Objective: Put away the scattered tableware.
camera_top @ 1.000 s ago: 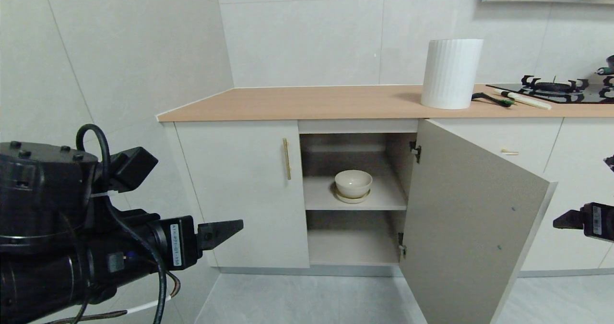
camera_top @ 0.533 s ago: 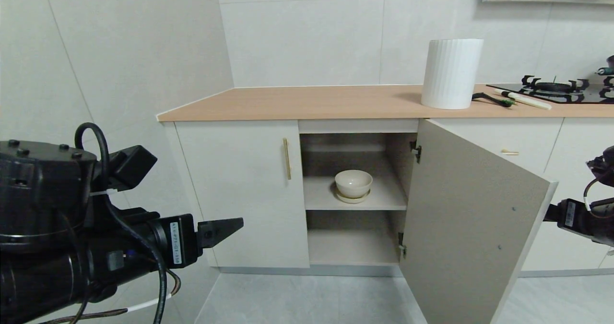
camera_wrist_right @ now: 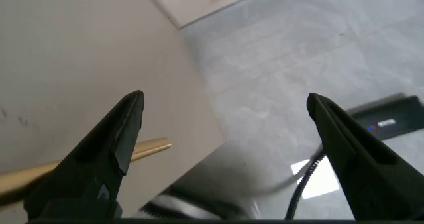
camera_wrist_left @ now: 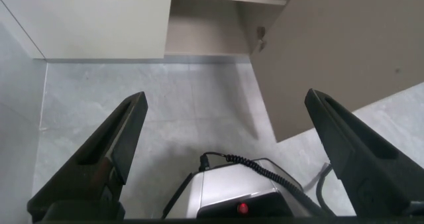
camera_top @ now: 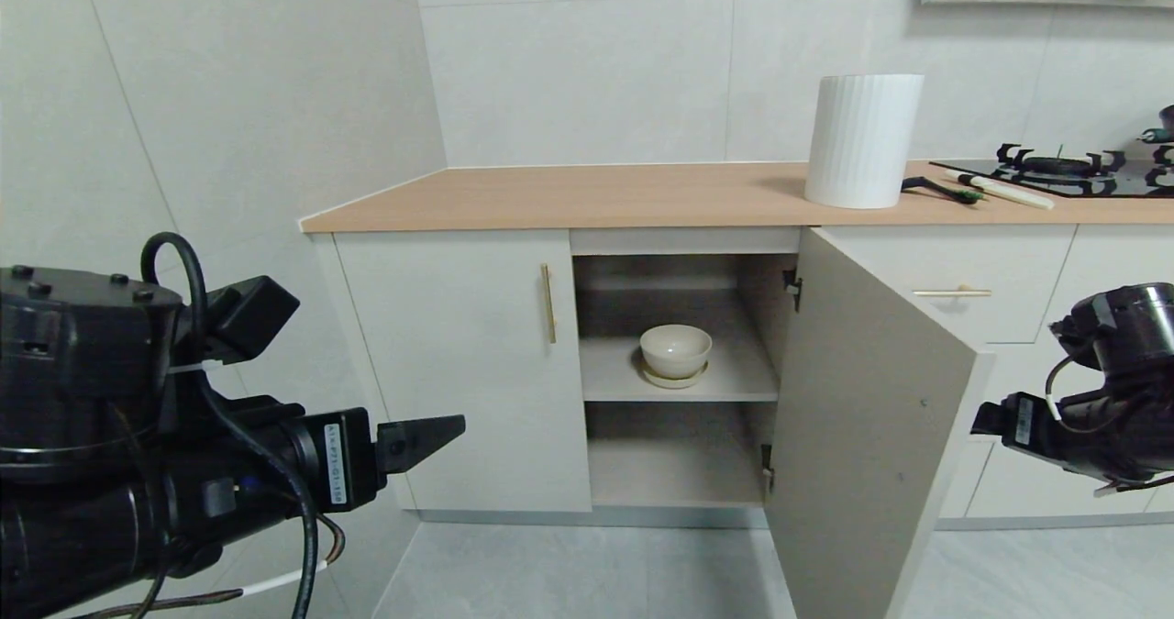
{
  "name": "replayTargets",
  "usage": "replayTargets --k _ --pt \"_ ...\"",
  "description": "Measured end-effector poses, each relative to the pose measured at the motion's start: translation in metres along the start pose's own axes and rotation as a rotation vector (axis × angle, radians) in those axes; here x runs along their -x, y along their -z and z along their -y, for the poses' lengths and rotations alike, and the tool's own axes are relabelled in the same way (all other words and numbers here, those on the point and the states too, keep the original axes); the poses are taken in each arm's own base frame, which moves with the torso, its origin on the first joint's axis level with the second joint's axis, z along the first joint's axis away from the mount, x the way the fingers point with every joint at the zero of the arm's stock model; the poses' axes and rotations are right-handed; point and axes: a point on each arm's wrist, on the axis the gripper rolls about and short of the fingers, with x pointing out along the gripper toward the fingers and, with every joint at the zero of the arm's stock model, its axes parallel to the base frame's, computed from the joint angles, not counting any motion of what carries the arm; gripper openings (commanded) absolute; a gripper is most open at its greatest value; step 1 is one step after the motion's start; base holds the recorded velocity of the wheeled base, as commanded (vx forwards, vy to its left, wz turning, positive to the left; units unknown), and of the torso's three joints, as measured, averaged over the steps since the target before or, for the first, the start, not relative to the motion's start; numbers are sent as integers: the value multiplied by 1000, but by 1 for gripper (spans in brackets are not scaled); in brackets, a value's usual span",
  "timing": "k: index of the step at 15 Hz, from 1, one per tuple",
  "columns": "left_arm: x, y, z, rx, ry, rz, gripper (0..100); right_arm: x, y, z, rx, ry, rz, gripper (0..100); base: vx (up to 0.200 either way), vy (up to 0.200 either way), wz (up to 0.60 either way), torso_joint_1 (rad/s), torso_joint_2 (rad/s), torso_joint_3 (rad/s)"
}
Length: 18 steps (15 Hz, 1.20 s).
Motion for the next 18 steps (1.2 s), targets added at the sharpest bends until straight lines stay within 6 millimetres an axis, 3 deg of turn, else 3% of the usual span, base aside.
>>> replayTargets --k 3,8,11,18 --pt "1 -1 0 1 2 5 100 2 9 -32 83 -83 -4 100 0 0 0 0 0 0" --pt "3 -4 1 5 6 24 100 5 2 -104 212 -252 56 100 0 0 0 0 0 0" --pt "4 -5 1 6 7 29 100 -6 4 -138 262 -305 52 100 0 0 0 0 0 0" --pt "5 -4 1 4 7 30 100 -49 2 -193 288 -358 51 100 0 0 0 0 0 0"
